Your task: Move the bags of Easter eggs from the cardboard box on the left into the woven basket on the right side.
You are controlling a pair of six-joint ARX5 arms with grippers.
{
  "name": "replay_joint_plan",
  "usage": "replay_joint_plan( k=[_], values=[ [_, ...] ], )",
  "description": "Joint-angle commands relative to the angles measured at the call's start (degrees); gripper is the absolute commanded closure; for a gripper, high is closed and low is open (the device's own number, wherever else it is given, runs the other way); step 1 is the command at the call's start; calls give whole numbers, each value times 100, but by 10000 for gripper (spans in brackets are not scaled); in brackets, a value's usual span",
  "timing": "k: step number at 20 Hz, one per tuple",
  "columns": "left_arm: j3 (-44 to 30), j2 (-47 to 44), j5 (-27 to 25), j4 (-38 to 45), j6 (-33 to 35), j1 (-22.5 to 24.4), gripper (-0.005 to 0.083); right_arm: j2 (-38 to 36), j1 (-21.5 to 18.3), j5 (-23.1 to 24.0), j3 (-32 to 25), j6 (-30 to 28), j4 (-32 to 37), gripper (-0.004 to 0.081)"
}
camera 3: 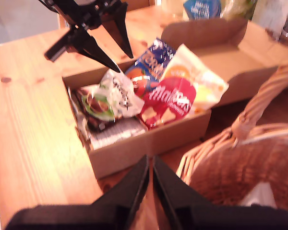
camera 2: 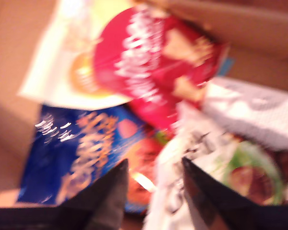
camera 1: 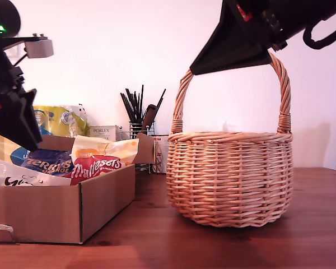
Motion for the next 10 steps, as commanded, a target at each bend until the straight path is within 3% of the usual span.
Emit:
replay_joint_plan(
  k=[1,7,10],
  values=[
    [-125,111,2,-2,63,101,399,57,-2,-94,-96,-7,166,783],
    [-125,317,7,-138,197,293,393,63,0,-348,-81,26,682,783],
    [-125,542,42,-79,234,291,337,68,79,-413,-74,90,680,783]
  ],
)
